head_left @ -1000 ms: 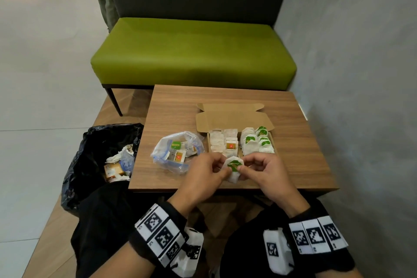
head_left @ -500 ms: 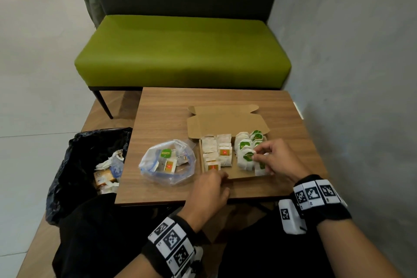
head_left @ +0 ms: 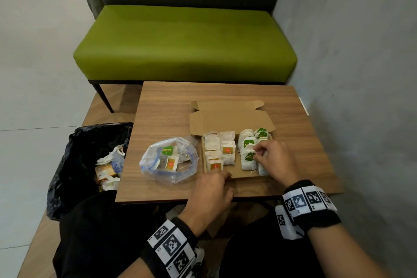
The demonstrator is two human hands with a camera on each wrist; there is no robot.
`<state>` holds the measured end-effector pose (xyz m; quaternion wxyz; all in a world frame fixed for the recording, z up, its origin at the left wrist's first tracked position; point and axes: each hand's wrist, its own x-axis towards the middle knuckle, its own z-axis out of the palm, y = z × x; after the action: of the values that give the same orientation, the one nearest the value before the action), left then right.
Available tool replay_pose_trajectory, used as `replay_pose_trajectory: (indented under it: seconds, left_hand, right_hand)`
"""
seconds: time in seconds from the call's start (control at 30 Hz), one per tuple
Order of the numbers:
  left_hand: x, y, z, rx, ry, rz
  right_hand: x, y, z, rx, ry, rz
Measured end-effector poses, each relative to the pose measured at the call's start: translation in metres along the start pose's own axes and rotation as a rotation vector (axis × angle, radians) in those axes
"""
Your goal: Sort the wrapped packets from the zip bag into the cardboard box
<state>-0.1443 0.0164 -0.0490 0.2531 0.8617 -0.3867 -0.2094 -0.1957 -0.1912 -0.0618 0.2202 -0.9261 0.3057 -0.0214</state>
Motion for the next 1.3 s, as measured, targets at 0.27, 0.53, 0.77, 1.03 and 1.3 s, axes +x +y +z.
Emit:
replay_pose_trajectory:
  seconds: [0.27, 0.53, 0.77, 1.03, 1.3]
  left_hand:
    - [-0.016, 0.0, -0.033, -0.132, 0.188, 0.028]
    - [-0.027, -0.069, -0.099, 0.307, 0.426, -0.24]
    - [-0.01, -0.098, -0.087, 0.497, 0.181, -0.314]
    - [-0.013, -0.102, -0.083, 0.347, 0.274, -0.26]
    - [-0.034, -0.104, -0.104, -0.336, 0.42, -0.077]
  right_hand:
    - [-0.009, -0.019, -0.021, 0.143, 0.189, 0.042]
    - [-0.041, -0.121, 0.008, 0.175, 0.11, -0.405]
    - [-0.028, -0.174, 0.057, -0.335, -0.072, -0.479]
    - [-0.024, -0.163, 0.065, -0.118, -0.003, -0.322]
    - [-0.042, -0.16, 0.021, 0.3, -0.128, -0.492]
